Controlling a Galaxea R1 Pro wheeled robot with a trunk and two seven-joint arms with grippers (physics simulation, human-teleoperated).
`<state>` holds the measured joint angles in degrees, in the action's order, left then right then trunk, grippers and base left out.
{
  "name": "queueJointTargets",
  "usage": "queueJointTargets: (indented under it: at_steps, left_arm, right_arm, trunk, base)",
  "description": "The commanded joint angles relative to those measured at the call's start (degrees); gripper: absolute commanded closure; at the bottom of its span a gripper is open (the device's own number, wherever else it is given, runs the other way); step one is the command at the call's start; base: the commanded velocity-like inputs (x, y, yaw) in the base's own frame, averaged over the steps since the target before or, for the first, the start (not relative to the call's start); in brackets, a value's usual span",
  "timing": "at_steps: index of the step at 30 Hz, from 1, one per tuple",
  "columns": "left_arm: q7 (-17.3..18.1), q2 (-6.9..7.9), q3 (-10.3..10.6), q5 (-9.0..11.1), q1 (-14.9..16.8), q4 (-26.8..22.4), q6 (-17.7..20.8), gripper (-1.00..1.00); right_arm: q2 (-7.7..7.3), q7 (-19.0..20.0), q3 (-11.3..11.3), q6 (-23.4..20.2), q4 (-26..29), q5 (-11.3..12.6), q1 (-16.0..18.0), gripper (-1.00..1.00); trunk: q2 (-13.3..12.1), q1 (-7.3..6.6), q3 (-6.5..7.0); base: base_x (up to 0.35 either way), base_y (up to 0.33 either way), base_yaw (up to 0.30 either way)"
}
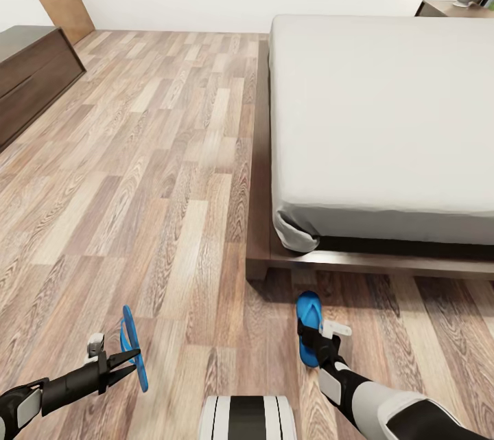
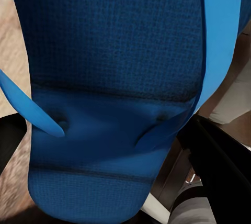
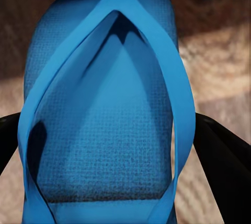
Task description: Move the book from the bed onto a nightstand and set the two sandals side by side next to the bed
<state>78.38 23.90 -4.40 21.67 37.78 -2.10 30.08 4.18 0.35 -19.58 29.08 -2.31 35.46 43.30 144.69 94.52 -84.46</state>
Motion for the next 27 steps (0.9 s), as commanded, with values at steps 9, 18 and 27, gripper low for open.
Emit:
queueJointTargets:
  at_steps: [9, 18, 27]
  left_arm:
    - [0.2, -0.01, -0.4, -0.4, 0.0, 0.0, 0.6, 1.00]
    - [0.2, -0.01, -0.4, -0.4, 0.0, 0.0, 0.6, 1.00]
    - [0.2, 0.01, -0.4, -0.5, 0.0, 0.0, 0.6, 1.00]
  right_arm:
    - [0.04, 0.1, -0.4, 0.6, -0.2, 0.5, 0.0, 1.00]
    - [0.04, 0.1, -0.4, 0.9, -0.2, 0.5, 0.0, 1.00]
    - [0.04, 0.1, -0.4, 0.9, -0.2, 0.5, 0.0, 1.00]
  trunk:
    - [0.0, -0.01, -0.04]
    - [0.1, 0.07, -0.70]
    - [0.1, 0.25, -2.25]
  base:
    - [0.000, 0.000, 0.000]
    - [0.000, 0.000, 0.000]
    - [0.000, 0.000, 0.000]
